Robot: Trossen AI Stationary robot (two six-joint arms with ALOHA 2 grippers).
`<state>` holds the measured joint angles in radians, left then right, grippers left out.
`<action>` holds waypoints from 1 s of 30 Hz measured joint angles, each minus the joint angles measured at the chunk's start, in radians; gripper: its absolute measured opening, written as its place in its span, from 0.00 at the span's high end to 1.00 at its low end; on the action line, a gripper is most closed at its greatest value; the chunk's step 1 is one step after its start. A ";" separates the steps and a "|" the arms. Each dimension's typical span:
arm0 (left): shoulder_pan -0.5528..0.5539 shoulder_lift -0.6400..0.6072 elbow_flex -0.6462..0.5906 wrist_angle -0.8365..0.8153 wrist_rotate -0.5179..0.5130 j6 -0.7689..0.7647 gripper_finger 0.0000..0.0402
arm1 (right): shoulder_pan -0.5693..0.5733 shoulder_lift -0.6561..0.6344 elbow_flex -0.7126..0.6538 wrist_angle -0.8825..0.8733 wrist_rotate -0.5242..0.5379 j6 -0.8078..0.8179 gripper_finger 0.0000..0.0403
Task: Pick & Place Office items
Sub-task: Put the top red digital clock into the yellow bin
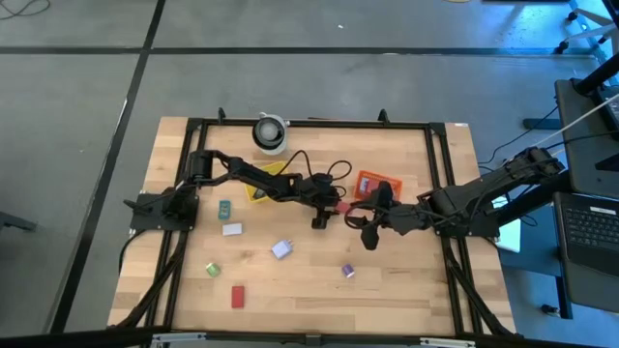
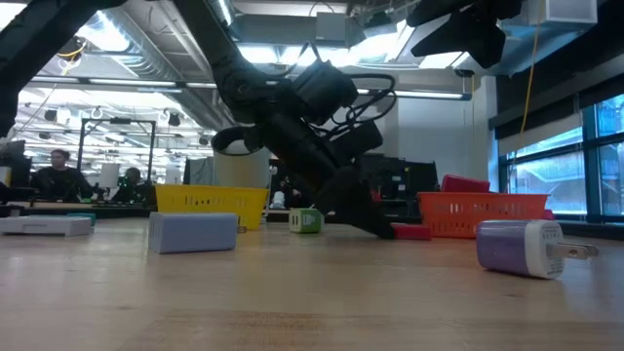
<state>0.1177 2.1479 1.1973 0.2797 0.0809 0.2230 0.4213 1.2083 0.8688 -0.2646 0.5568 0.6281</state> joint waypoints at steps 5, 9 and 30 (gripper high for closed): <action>-0.007 0.000 0.000 -0.007 -0.001 -0.001 0.55 | 0.016 0.000 0.000 0.000 0.000 0.000 0.46; -0.011 -0.002 0.000 -0.014 -0.002 -0.012 0.62 | 0.031 0.000 0.000 0.000 0.000 0.000 0.46; 0.012 -0.184 -0.003 -0.239 -0.001 -0.056 0.60 | 0.042 0.000 0.000 0.019 0.004 -0.019 0.46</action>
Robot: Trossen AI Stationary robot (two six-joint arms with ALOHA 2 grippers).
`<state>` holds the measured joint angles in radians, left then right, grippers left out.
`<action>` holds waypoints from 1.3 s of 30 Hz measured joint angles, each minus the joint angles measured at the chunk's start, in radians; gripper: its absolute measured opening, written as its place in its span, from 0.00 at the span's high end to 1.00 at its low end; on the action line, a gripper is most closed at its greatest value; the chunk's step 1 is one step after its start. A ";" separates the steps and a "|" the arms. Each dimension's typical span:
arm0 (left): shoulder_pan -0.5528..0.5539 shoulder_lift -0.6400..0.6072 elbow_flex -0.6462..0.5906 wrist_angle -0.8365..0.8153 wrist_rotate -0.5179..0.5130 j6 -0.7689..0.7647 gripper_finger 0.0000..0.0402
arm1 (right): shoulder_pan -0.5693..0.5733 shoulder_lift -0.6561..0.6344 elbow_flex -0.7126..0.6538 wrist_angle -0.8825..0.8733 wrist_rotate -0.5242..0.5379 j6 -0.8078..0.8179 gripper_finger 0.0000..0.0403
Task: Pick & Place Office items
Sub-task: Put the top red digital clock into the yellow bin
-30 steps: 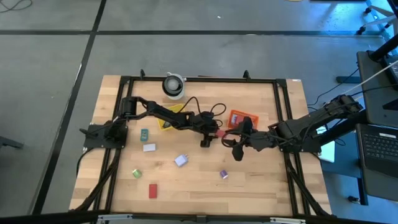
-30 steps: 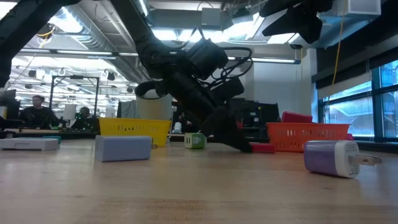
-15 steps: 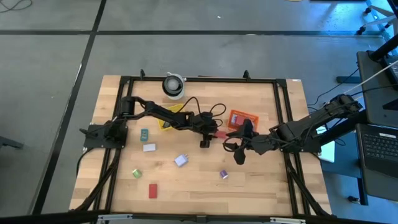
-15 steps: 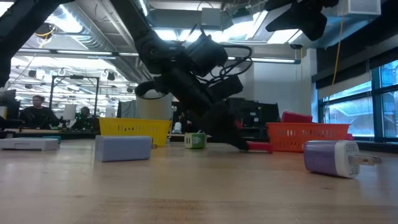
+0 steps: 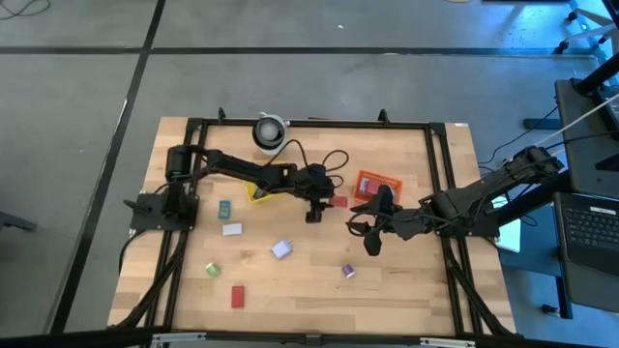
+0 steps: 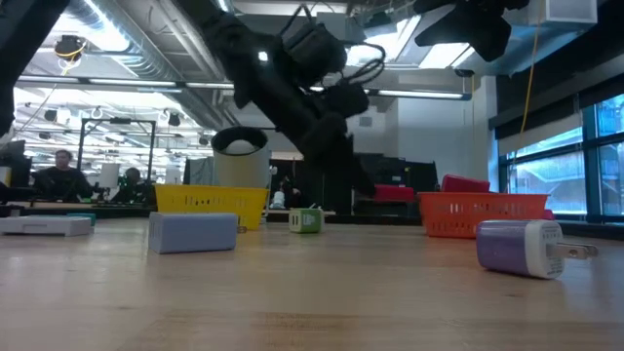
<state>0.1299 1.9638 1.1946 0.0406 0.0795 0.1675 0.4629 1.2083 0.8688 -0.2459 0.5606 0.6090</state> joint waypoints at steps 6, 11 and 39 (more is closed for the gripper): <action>0.039 -0.115 0.001 -0.145 0.000 0.011 0.61 | 0.000 0.000 0.000 0.000 0.000 -0.016 0.46; 0.082 -0.236 0.001 -0.306 -0.012 0.012 0.60 | 0.000 0.000 0.000 0.003 0.000 -0.039 0.46; 0.194 -0.480 -0.227 -0.801 -0.154 -0.191 0.60 | 0.000 0.000 0.000 0.015 -0.031 -0.093 0.46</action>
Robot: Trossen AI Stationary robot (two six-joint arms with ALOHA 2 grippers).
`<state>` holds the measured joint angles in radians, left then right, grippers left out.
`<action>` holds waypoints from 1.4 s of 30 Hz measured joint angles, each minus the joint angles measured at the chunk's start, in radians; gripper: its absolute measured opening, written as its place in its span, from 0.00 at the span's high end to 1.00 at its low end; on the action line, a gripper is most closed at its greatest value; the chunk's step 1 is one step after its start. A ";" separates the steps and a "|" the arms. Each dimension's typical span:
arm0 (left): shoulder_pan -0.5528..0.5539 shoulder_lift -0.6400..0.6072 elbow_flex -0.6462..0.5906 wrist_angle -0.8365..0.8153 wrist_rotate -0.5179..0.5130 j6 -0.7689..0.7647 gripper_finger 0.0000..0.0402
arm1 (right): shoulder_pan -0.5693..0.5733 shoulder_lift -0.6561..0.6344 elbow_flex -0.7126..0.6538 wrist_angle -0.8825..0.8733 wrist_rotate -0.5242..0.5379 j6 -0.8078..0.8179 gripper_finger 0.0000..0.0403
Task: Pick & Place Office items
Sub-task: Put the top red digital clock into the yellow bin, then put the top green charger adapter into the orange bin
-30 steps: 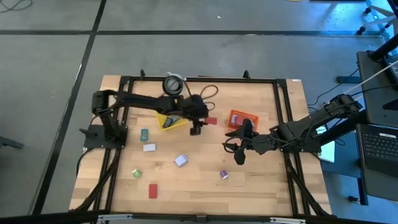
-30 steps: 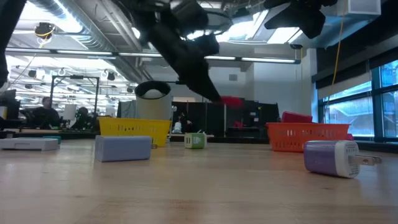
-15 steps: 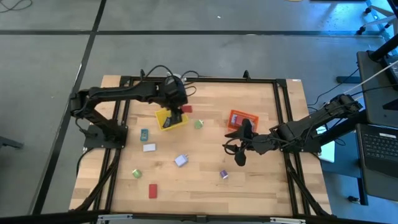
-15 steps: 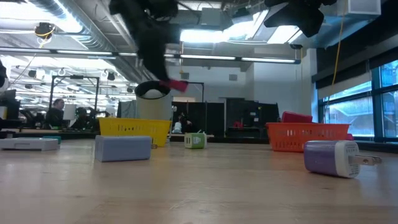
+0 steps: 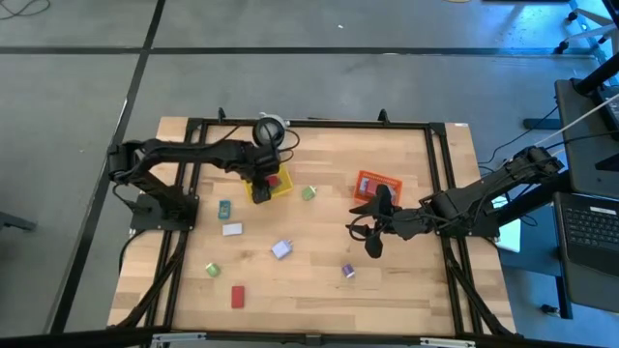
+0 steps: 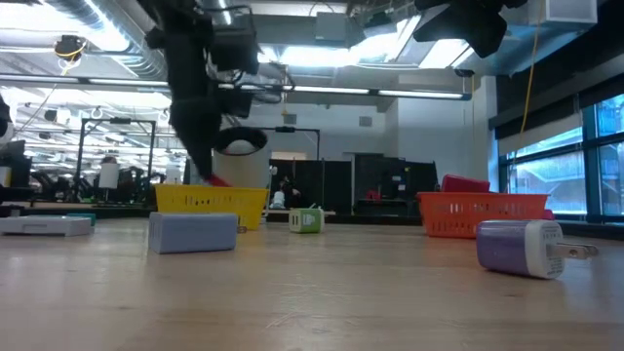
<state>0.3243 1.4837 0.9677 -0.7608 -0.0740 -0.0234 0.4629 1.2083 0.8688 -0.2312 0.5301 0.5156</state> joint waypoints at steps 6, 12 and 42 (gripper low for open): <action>0.000 0.000 -0.094 0.107 -0.019 -0.040 0.59 | 0.000 0.000 0.000 0.000 0.001 0.010 0.46; 0.000 0.000 -0.123 0.146 -0.023 -0.072 0.49 | -0.002 0.000 0.000 0.001 0.008 0.038 0.46; -0.167 -0.637 -0.026 0.053 -0.303 -0.292 0.40 | -0.083 0.000 0.000 -0.013 0.026 0.031 0.35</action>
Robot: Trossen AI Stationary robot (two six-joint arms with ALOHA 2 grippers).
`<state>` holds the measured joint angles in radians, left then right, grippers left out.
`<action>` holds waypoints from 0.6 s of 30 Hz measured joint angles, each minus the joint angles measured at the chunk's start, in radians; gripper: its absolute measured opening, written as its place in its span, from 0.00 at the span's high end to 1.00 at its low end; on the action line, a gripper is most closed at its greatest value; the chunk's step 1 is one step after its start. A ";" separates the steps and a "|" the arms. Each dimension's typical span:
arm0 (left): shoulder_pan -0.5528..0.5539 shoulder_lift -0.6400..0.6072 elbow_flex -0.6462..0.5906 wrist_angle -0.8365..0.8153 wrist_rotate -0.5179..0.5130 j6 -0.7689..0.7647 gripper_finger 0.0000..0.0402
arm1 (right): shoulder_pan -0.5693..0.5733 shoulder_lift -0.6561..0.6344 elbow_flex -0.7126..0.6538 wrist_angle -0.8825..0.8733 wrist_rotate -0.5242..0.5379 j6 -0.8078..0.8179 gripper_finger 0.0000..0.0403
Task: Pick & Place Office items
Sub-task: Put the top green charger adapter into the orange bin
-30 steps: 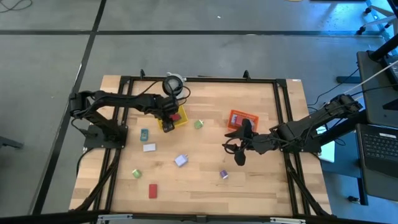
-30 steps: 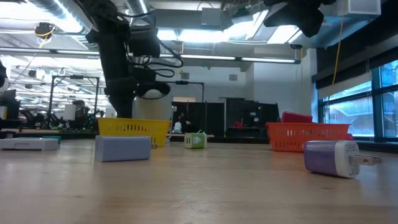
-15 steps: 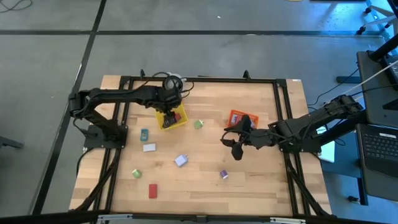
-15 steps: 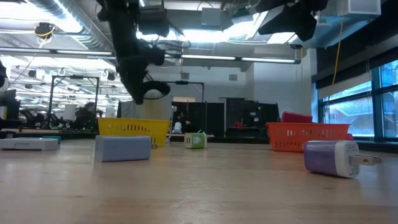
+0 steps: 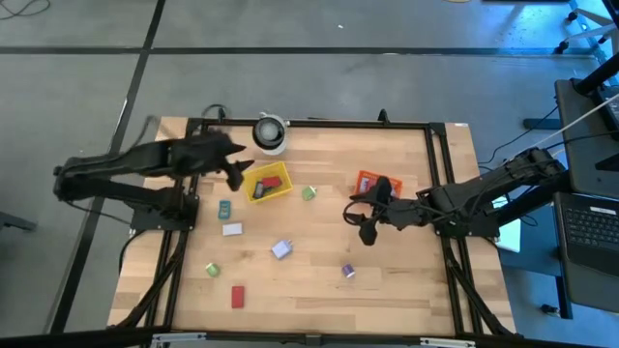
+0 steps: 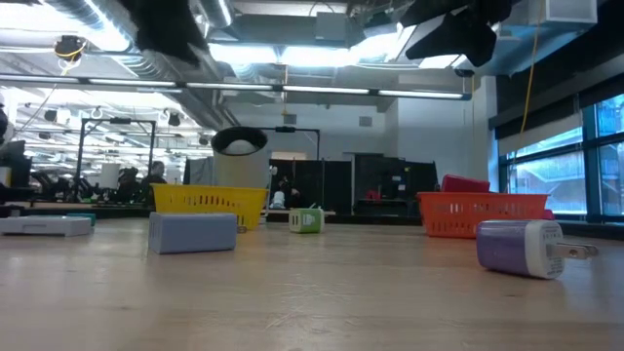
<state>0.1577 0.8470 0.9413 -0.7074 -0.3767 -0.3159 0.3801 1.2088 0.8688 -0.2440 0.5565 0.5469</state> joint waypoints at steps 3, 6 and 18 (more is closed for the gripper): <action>-0.070 -0.136 -0.124 0.168 -0.045 -0.013 0.40 | -0.027 0.018 0.000 0.009 0.009 0.012 0.35; -0.133 -0.224 -0.251 0.328 -0.101 0.007 0.40 | -0.062 0.068 0.000 0.038 -0.006 0.014 0.35; -0.223 -0.266 -0.449 0.584 -0.158 0.166 0.40 | -0.198 0.315 0.000 0.251 -0.054 0.098 0.35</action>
<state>-0.0658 0.5810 0.4927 -0.1230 -0.5346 -0.1499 0.1821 1.5238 0.8688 0.0073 0.5022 0.6448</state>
